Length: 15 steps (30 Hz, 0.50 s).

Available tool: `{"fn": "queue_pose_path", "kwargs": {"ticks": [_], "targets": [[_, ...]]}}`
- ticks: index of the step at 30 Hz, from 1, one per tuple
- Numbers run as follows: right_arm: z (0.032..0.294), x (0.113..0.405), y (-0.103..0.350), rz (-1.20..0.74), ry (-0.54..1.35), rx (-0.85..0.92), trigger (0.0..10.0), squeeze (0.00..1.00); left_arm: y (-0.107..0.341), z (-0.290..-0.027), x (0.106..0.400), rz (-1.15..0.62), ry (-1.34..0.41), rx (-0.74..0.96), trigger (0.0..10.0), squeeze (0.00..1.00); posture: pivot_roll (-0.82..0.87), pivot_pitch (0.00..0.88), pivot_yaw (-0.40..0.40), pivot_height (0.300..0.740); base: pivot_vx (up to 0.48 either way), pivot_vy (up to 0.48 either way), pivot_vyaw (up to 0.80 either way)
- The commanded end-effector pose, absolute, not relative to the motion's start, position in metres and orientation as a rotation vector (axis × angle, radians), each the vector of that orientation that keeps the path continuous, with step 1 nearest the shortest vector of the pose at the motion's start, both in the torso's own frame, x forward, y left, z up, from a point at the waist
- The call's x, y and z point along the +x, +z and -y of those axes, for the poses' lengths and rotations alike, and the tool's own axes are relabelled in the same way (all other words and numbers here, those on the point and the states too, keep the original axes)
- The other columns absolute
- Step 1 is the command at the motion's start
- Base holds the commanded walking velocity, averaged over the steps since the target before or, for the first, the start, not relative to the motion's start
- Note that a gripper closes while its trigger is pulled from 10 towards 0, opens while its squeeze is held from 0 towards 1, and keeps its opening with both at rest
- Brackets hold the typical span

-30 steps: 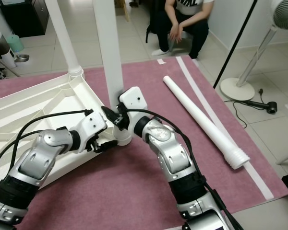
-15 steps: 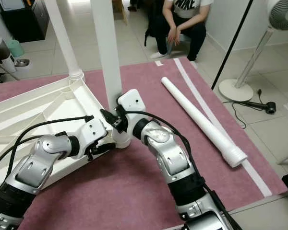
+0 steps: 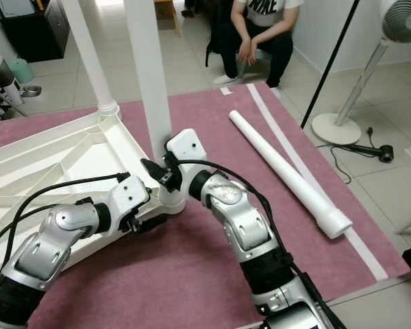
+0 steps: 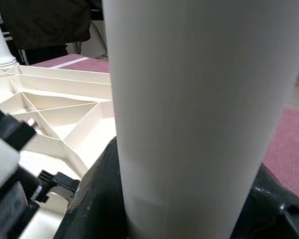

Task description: Building children table

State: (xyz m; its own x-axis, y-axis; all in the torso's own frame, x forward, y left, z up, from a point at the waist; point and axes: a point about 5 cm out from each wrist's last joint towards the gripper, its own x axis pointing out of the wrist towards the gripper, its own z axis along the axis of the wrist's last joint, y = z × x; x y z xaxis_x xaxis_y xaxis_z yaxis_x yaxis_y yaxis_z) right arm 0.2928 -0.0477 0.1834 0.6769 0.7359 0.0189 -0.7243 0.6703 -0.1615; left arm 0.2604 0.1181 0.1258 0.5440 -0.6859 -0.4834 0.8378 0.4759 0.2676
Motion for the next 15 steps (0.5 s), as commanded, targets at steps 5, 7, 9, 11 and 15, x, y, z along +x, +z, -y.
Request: {"fn": "queue_pose_path", "kwargs": {"ticks": [5,7,9,11,15], "targets": [[0.048,0.292,0.190,0.112,0.825,-0.167,10.0,0.00,0.104,-0.141,0.251,-0.496,-0.954,0.520,10.0,0.00,0.09,0.000,0.055,0.740,0.000,0.000,0.00],[0.048,0.292,0.189,0.112,0.826,-0.169,10.0,0.00,0.104,-0.139,0.249,-0.479,-0.977,0.504,7.8,0.00,0.09,0.000,0.054,0.740,0.000,0.000,0.00],[0.048,0.292,0.189,0.112,0.826,-0.169,10.0,0.00,0.104,-0.139,0.249,-0.479,-0.977,0.504,7.8,0.00,0.09,0.000,0.054,0.740,0.000,0.000,0.00],[0.048,0.292,0.189,0.112,0.827,-0.170,10.0,0.00,0.109,-0.138,0.245,-0.454,-1.000,0.471,10.0,0.00,0.08,0.000,0.056,0.740,0.000,0.000,0.00],[0.048,0.291,0.189,0.111,0.829,-0.170,10.0,0.00,0.108,-0.140,0.243,-0.459,-1.006,0.470,10.0,0.00,0.09,0.000,0.054,0.740,0.000,0.000,0.00]]}}
